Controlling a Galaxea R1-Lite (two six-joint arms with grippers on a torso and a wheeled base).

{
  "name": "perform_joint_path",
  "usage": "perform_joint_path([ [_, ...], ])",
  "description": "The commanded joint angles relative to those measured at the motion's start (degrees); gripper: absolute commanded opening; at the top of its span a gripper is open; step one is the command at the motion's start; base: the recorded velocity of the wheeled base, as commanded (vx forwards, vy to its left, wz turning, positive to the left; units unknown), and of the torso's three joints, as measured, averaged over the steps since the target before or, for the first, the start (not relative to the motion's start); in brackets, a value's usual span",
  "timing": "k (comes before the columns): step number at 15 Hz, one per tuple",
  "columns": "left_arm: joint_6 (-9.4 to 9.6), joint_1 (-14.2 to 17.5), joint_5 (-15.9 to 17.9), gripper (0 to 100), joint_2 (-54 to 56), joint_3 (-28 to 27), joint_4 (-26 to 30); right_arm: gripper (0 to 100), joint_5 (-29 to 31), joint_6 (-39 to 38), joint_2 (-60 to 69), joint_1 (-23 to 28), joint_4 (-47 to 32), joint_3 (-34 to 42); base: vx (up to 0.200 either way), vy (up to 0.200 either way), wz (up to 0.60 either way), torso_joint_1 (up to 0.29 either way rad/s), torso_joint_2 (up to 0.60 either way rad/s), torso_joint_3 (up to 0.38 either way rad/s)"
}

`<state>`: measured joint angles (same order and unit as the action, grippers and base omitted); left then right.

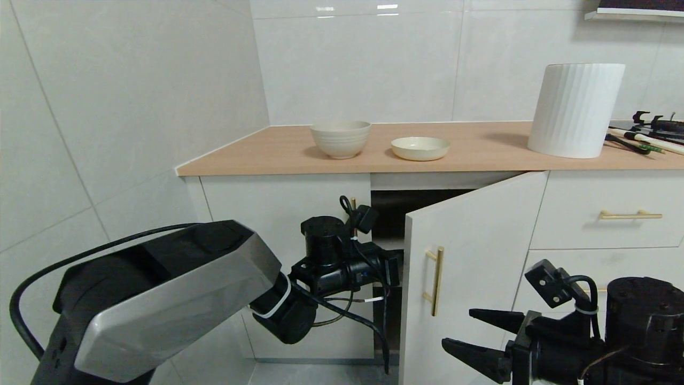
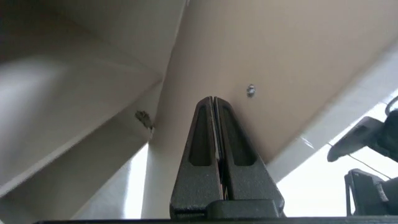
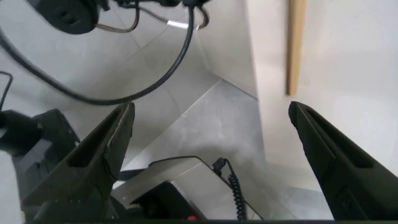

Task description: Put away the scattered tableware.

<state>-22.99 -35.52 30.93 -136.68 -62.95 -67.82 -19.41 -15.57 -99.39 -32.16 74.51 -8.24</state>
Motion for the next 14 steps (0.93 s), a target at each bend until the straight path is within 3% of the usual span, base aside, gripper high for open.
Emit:
perform_joint_path([
  [1,-0.04,-0.2,-0.1,0,-0.2,-1.0,1.0,100,0.0,0.0,0.0,0.0,0.0,0.0,-0.2,0.0,0.0,0.002,0.0,0.002],
  [3,-0.04,-0.2,-0.4,0,-0.2,-1.4,1.0,100,0.0,0.1,0.0,-0.1,0.0,0.0,-0.2,0.0,0.0,0.007,0.01,0.002],
  [9,-0.04,-0.9,-0.5,0,-2.0,-4.7,3.0,100,0.2,0.5,0.0,-1.7,0.0,0.4,0.0,0.0,0.0,0.0,0.0,0.0],
  [14,0.14,-6.3,-1.2,0,1.6,-4.9,6.0,100,0.3,-0.1,8.4,-7.2,-0.5,1.1,0.0,0.0,0.0,0.0,0.0,0.0],
])
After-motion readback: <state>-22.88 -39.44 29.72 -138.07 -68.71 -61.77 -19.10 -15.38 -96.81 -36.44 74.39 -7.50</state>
